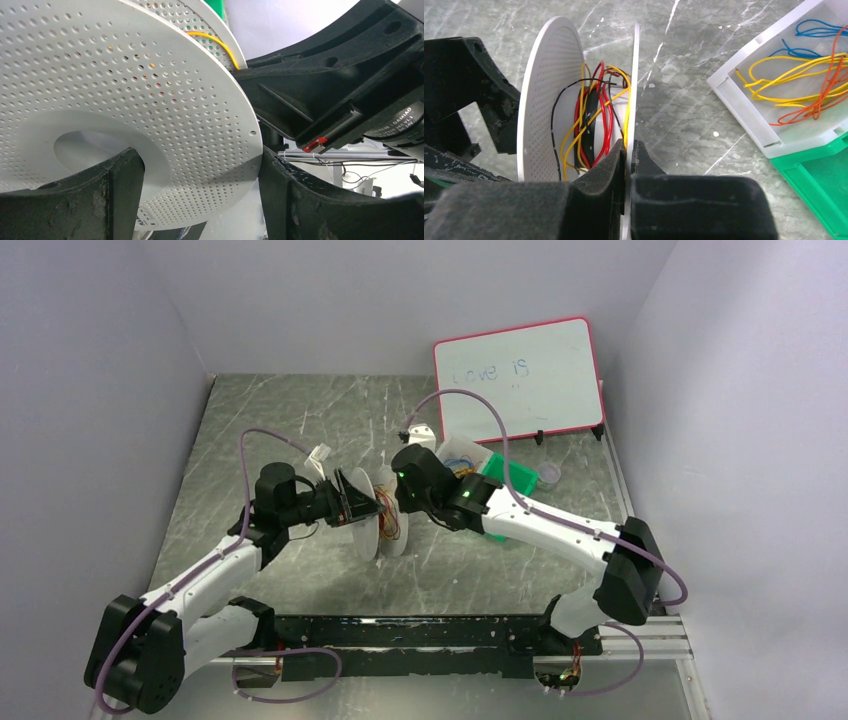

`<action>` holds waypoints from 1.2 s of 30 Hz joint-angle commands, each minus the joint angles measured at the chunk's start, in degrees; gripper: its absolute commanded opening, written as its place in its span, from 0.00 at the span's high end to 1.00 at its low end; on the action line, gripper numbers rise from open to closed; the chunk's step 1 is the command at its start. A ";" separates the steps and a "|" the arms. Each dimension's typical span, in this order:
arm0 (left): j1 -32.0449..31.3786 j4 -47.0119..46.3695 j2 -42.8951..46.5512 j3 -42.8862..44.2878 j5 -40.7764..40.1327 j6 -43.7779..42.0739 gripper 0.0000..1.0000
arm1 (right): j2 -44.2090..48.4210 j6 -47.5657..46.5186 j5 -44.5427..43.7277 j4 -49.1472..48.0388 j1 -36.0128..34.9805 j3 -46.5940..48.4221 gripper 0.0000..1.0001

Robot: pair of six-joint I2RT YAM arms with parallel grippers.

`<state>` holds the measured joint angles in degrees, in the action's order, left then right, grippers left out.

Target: Wrap the cables

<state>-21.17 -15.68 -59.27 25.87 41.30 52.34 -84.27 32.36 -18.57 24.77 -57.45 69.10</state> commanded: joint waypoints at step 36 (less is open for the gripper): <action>2.71 17.67 5.13 5.90 -7.47 -7.72 0.00 | 0.02 1.05 -5.83 0.00 -3.81 4.64 1.00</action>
<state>-19.18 0.43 -55.44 30.33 35.33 45.52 -86.72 32.71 -22.57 27.03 -60.88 72.14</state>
